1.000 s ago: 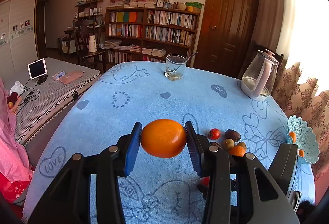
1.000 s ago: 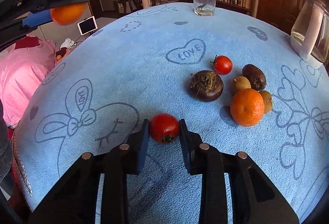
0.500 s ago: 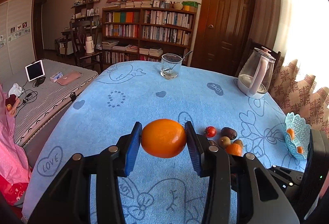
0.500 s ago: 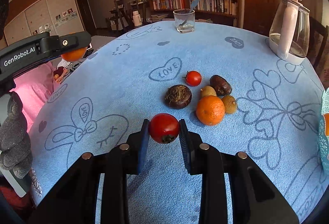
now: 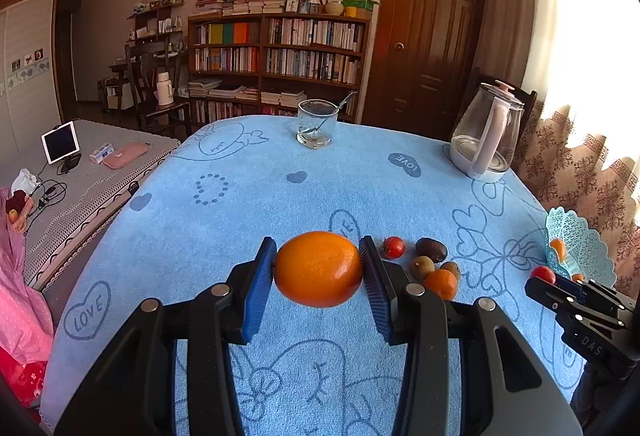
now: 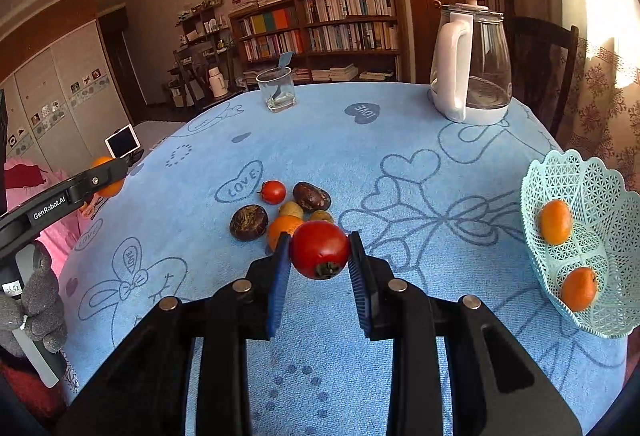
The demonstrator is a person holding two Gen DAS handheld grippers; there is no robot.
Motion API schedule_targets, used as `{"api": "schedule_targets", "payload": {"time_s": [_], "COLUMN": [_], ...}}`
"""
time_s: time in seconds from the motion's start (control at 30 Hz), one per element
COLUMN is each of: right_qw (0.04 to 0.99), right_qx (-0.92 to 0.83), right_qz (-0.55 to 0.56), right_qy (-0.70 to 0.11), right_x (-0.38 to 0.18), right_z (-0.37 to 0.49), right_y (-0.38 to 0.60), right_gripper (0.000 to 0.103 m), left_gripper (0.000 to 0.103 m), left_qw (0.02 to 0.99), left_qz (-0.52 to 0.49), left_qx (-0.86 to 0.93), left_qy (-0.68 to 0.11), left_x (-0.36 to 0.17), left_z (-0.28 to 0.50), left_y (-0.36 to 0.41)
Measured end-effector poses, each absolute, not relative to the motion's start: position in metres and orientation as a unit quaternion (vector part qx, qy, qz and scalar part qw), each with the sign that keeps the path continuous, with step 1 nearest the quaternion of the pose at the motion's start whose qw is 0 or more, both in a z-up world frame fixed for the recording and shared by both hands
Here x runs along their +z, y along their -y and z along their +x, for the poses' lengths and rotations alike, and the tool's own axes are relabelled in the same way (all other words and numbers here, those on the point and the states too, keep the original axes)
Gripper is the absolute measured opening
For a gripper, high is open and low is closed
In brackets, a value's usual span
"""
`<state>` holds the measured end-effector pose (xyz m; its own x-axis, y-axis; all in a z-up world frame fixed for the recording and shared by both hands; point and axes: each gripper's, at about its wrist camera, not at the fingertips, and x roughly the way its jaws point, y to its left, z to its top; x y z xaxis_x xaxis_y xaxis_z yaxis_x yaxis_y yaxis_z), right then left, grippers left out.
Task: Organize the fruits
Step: 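Carry the red tomato into the teal basket and open the right gripper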
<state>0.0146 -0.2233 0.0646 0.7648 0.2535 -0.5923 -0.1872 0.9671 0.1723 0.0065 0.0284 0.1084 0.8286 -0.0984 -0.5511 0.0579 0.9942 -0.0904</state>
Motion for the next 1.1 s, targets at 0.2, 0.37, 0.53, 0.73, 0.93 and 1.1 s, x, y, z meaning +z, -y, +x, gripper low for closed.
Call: {"api": "schedule_targets", "payload": {"time_s": [0.2,0.37,0.53,0.73,0.93,1.1], "right_qw": [0.946,0.950,0.949,0.946,0.939,0.934], "right_qx": [0.072,0.028,-0.018,-0.066,-0.092,-0.106], "right_qz": [0.072,0.091,0.120,0.141,0.158,0.170], "right_qy": [-0.308,-0.297,-0.291,-0.284,-0.290,-0.295], "right_x": [0.070,0.073,0.069,0.062,0.048,0.039], "right_z": [0.007,-0.003,-0.012,-0.020,-0.021,-0.021], "right_y": [0.266,0.306,0.347,0.385,0.407,0.420], "right_gripper": [0.029,0.029,0.029,0.029,0.029,0.029], "left_gripper": [0.043,0.043,0.043,0.043,0.043,0.043], "left_qw": [0.954,0.953,0.952,0.952,0.951,0.949], "left_qz": [-0.032,-0.028,-0.023,-0.012,0.001,0.012], "left_qx": [-0.048,-0.053,-0.056,-0.063,-0.073,-0.080], "left_qy": [-0.294,-0.297,-0.299,-0.300,-0.301,-0.304], "left_x": [0.106,0.104,0.104,0.105,0.106,0.105], "left_z": [0.006,0.005,0.006,0.006,0.007,0.009], "left_y": [-0.021,-0.015,-0.008,0.004,0.019,0.033]}}
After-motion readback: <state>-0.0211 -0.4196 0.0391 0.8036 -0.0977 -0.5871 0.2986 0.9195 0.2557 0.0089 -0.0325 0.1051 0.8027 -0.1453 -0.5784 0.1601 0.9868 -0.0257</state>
